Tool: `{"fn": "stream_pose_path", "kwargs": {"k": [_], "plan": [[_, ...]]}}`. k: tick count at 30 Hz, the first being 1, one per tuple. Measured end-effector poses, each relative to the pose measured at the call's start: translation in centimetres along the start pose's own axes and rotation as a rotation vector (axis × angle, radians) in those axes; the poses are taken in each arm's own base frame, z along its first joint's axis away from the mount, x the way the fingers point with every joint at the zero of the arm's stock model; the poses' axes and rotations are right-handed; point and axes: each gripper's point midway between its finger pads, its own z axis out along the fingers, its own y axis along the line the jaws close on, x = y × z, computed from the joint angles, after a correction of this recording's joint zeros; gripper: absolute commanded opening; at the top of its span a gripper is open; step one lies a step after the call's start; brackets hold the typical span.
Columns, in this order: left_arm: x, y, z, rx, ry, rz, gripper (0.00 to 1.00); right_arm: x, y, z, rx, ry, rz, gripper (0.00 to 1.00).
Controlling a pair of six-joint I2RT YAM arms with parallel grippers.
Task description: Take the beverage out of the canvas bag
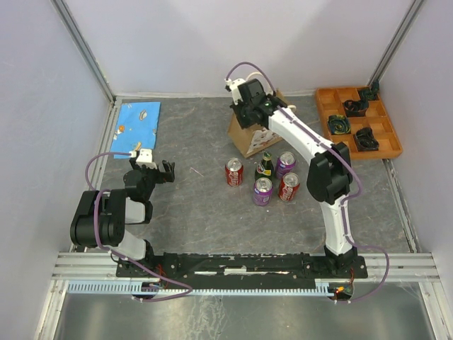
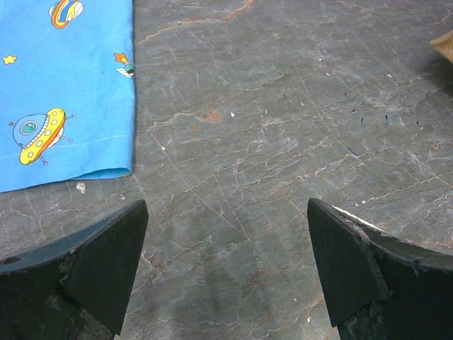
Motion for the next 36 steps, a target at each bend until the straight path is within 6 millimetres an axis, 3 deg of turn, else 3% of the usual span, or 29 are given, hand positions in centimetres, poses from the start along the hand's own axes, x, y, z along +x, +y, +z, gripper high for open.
{"fn": "stream_pose_path", "kwargs": {"k": [1,2,6,7,15,19,23,28,32,34,36], "plan": [[0.0,0.0,0.0,0.0,0.0,0.0,0.99,0.0,0.6,0.0,-0.011,-0.001,-0.01,0.11],[0.0,0.0,0.0,0.0,0.0,0.0,0.99,-0.1,1.2,-0.1,-0.019,-0.002,-0.02,0.24],[0.0,0.0,0.0,0.0,0.0,0.0,0.99,0.1,2.8,-0.1,-0.038,0.002,-0.051,0.95],[0.0,0.0,0.0,0.0,0.0,0.0,0.99,0.3,2.9,0.0,-0.036,0.005,-0.056,0.99],[0.0,0.0,0.0,0.0,0.0,0.0,0.99,0.4,2.1,0.0,0.008,0.009,-0.079,0.99],[0.0,0.0,0.0,0.0,0.0,0.0,0.99,-1.4,1.8,-0.8,0.014,-0.033,-0.08,0.99],[0.0,0.0,0.0,0.0,0.0,0.0,0.99,-4.2,1.3,-2.6,0.033,-0.113,-0.087,0.99],[0.0,0.0,0.0,0.0,0.0,0.0,0.99,-8.0,-1.0,-7.2,0.123,-0.244,-0.081,0.99],[0.0,0.0,0.0,0.0,0.0,0.0,0.99,-9.5,-5.7,-12.2,0.207,-0.352,0.008,0.99],[0.0,0.0,0.0,0.0,0.0,0.0,0.99,-9.0,-10.1,-14.6,0.274,-0.391,0.095,0.99],[0.0,0.0,0.0,0.0,0.0,0.0,0.99,-7.2,-14.8,-16.5,0.354,-0.411,0.186,0.99]]}}
